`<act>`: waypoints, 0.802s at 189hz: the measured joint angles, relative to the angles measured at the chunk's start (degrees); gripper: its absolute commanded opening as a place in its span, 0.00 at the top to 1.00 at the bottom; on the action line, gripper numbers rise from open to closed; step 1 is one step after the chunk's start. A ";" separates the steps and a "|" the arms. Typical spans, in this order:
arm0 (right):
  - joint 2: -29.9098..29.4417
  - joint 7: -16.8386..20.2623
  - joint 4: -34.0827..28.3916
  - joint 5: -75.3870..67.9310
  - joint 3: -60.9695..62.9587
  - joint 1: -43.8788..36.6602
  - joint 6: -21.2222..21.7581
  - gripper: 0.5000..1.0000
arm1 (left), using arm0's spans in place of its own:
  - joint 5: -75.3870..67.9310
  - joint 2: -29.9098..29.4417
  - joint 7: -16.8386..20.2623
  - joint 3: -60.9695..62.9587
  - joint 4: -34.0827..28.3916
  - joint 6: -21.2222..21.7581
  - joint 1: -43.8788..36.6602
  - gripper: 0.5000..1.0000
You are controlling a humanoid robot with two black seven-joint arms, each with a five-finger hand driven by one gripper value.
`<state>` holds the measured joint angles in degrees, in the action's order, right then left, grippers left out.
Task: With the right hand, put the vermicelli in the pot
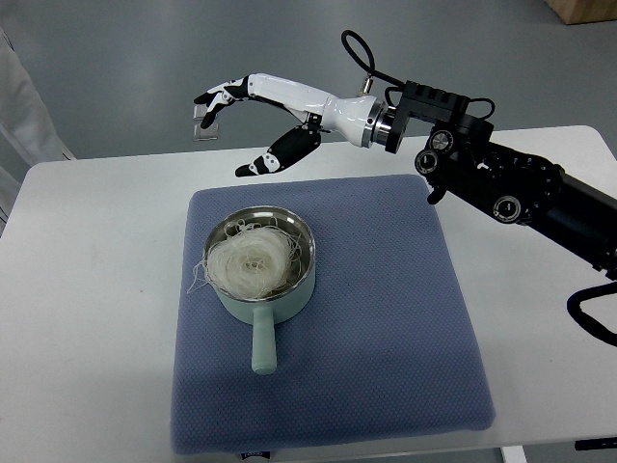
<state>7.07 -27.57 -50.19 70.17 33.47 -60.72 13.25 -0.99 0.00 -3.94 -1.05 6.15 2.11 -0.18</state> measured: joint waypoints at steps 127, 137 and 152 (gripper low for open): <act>-0.63 3.50 24.06 -54.55 3.39 4.12 -8.30 0.21 | -0.01 0.00 0.00 0.00 0.00 0.00 0.00 0.00; -0.88 3.72 24.13 -57.38 3.37 4.52 -9.06 0.21 | -0.02 0.00 0.00 0.00 0.00 0.00 0.00 0.00; -1.56 3.87 24.16 -60.79 3.39 5.33 -9.91 0.21 | -0.02 0.00 0.00 0.00 0.00 0.00 0.01 0.00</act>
<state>5.51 -23.70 -26.03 9.37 36.85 -55.39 3.34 -1.01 0.00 -3.94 -1.06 6.15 2.11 -0.17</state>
